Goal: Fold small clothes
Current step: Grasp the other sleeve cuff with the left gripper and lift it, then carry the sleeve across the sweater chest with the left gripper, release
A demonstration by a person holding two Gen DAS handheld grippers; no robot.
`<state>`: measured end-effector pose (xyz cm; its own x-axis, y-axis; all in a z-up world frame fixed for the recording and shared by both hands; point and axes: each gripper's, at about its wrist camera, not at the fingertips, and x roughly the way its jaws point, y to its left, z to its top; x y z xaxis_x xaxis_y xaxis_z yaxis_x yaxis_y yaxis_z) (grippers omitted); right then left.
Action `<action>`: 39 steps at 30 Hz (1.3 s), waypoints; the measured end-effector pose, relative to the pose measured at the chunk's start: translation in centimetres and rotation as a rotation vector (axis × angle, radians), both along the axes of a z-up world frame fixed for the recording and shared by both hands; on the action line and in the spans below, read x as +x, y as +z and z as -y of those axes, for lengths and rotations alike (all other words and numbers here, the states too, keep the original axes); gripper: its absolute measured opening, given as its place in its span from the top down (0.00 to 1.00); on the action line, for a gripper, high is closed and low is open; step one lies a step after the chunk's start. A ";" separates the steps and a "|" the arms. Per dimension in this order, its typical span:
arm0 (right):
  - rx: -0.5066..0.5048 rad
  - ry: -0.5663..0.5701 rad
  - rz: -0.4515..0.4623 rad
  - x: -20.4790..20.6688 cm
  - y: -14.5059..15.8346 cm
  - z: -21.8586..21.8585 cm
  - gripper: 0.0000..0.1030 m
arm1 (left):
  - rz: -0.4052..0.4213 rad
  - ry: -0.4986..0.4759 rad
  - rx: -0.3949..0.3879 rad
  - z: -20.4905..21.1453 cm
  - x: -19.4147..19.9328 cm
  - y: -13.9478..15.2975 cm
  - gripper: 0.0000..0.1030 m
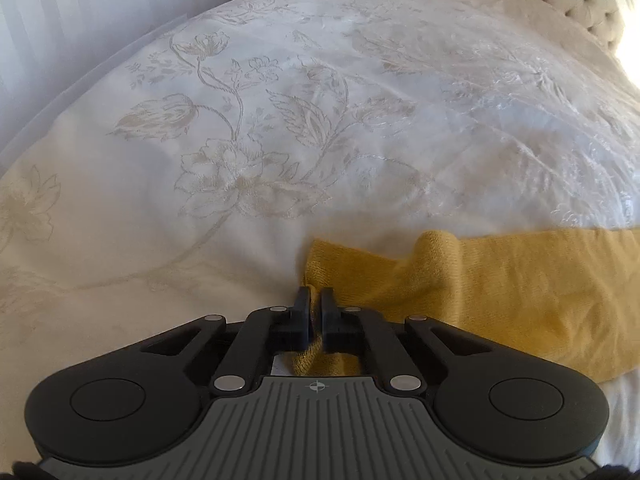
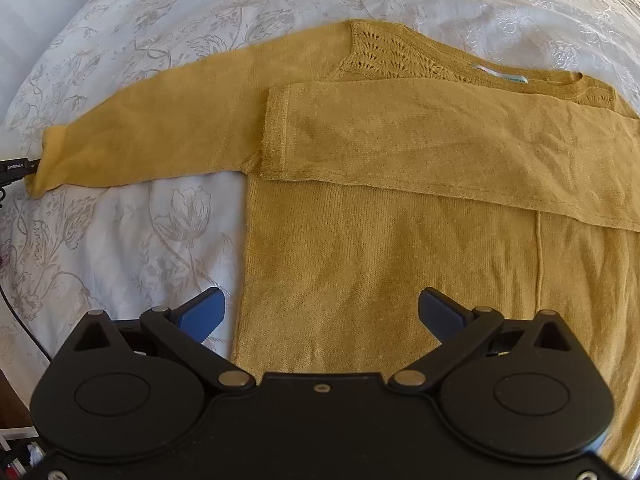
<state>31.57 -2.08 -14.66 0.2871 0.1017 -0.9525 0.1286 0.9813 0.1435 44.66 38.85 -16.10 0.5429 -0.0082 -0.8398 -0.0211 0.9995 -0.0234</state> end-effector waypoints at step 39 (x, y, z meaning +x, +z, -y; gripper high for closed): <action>0.126 -0.164 0.164 -11.8 1.0 22.3 0.01 | 0.153 -0.398 -0.335 45.8 -8.9 8.7 0.56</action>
<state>19.81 -24.39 -13.62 0.4595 0.1559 -0.8744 0.2495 0.9222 0.2955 35.74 -6.96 -7.38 0.5590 -0.4918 -0.6676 0.3865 0.8668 -0.3150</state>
